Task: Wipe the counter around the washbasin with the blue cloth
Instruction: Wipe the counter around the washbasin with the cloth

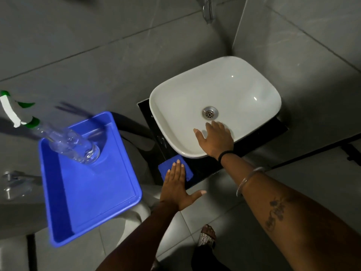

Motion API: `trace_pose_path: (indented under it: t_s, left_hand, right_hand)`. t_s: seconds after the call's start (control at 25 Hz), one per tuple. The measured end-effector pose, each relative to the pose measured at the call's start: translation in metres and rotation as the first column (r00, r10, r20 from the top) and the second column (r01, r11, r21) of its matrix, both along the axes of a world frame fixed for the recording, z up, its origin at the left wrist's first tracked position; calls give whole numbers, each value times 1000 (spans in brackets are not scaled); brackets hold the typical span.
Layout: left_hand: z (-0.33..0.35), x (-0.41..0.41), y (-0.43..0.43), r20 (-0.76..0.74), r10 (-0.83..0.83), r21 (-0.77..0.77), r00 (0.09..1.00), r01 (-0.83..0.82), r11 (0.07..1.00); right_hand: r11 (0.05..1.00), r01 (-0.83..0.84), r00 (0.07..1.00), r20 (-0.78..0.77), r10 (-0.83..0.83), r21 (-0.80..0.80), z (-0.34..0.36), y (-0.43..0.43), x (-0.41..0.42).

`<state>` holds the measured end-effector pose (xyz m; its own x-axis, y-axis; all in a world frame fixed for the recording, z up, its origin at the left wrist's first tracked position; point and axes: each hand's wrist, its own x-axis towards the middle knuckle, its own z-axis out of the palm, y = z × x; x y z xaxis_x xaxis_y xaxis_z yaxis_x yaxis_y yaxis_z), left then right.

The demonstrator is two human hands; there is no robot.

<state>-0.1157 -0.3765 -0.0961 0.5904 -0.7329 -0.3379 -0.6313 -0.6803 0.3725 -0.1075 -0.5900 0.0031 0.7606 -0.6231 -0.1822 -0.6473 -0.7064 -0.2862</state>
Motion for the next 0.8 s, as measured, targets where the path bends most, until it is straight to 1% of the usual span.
trace_pose_path:
  t_s: [0.12,0.2,0.32,0.44,0.56,0.68,0.8]
  left_hand:
    - [9,57,-2,-22,8,4,1000,-8,1000]
    - [18,102,-10,-67,10,-17,998,-12,1000]
    - [25,168,-23,-80,-32,-8,996,31,999]
    - [27,242,-36,-85,-63,70,994,69,995]
    - [29,304,-50,-36,-143,149,989,147,978]
    - [27,333,-49,16,-219,173,976,213,962]
    - [26,323,-45,0,-237,176,972,233,957]
  right_hand:
    - [1000,-6,998,60,7,-25,-1,3,1]
    - [998,-5,995,103,10,-55,-2,2,1]
    - [995,3,984,175,15,-103,-8,1,-1]
    - [995,4,975,222,18,-102,-13,-1,-1]
    - [994,12,957,291,20,-108,-20,-2,-3]
    - [990,0,939,340,48,-140,-24,-1,-5]
    - [986,-10,939,337,66,-165,-22,-2,-4]
